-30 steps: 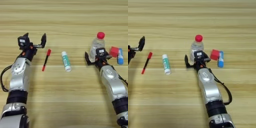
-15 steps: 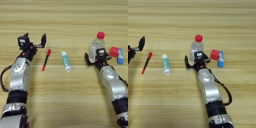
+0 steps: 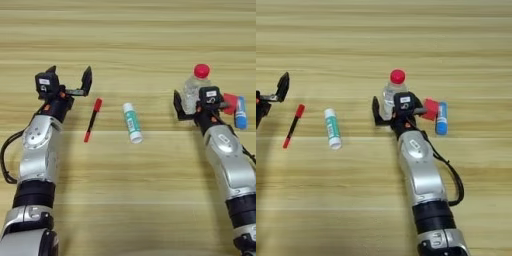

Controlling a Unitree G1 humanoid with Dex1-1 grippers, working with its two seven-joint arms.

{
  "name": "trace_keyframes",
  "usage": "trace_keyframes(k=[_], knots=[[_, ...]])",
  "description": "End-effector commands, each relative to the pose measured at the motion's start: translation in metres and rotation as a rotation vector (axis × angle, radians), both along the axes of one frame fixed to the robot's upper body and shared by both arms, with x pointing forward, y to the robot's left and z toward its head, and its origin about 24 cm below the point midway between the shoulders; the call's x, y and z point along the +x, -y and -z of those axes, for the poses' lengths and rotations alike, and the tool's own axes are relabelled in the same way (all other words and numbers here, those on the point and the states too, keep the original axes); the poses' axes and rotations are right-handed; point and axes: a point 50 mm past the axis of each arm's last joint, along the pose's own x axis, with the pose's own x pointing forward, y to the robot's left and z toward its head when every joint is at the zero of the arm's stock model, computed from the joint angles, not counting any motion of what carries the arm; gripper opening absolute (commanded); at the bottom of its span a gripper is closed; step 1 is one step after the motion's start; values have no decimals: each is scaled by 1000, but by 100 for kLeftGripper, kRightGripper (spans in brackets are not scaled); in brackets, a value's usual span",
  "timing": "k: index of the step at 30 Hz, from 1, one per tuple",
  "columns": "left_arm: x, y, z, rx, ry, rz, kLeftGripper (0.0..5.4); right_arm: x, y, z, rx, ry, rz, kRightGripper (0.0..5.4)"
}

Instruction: Move the objects on the table

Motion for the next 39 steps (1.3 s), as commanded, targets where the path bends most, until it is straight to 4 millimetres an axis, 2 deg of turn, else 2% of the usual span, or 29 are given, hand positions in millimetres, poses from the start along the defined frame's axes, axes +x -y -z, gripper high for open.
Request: trace_keyframes(k=[1, 10, 21, 39], knots=[[1, -1, -1, 20, 3, -2, 540, 1, 3, -19, -5, 108, 12, 538], [2, -4, 8, 119, -44, -63, 540, 1, 4, -32, -13, 185, 8, 538], [2, -3, 9, 110, -42, -60, 540, -2, 2, -44, 17, 251, -13, 538], [3, -4, 9, 105, -39, -71, 540, -5, 2, -50, 63, 279, -32, 538]])
